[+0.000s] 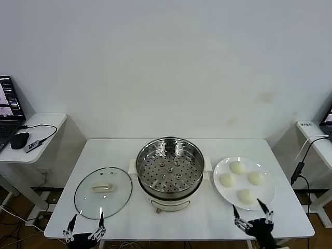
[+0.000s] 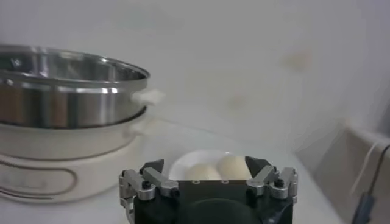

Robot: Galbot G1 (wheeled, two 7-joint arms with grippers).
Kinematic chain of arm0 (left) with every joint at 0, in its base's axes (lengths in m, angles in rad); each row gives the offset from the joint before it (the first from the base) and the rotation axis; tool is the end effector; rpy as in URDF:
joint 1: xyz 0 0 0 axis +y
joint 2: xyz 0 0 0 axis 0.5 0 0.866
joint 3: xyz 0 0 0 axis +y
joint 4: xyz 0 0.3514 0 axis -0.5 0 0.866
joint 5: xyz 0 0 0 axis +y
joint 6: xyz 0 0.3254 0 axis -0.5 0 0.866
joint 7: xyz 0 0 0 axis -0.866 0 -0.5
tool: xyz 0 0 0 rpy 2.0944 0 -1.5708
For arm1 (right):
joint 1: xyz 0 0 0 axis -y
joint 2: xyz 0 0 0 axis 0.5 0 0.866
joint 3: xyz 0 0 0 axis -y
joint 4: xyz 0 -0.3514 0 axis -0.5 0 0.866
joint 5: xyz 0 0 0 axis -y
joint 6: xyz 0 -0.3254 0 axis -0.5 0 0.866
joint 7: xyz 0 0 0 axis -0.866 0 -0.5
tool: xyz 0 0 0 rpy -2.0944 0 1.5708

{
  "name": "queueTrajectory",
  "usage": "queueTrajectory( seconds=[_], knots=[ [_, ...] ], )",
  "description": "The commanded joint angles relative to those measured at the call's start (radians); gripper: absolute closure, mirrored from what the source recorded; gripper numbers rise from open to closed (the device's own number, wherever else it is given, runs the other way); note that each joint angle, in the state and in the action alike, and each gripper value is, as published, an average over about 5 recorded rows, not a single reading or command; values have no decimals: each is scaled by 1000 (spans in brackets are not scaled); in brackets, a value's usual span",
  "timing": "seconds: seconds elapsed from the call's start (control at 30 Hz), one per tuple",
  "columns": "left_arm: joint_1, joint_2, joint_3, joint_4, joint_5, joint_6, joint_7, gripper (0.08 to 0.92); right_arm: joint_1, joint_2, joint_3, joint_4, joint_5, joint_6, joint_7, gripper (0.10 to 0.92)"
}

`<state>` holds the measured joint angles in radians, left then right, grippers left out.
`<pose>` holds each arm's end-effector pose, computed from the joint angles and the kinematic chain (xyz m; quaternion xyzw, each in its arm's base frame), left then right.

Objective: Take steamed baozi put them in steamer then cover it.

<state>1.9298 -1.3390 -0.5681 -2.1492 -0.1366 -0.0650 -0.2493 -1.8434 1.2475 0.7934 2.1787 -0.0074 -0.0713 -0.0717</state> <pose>0.0446 0.0517 -0.3157 0.0721 -0.9897 -0.0466 0.1147 0.0840 -0.1201 -0.2780 0.0292 -0.9714 0.2071 0.1126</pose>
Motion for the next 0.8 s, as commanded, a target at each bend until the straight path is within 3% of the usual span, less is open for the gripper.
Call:
queueTrajectory(
  seconds=[0.03, 0.4, 0.6, 0.8],
  knots=[
    [-20, 26, -14, -55, 54, 59, 8, 177, 60, -134, 149, -22, -203, -41, -26, 203],
    [-80, 43, -10, -41, 71, 88, 17, 177, 283, -516, 149, -199, -498, -16, -304, 203],
    [-100, 36, -6, -36, 85, 99, 7, 177, 496, -737, -40, -317, -493, -24, -471, 203],
    [-100, 18, -10, -40, 99, 105, -3, 177, 920, -846, -458, -482, -393, -69, -603, 203]
  ],
)
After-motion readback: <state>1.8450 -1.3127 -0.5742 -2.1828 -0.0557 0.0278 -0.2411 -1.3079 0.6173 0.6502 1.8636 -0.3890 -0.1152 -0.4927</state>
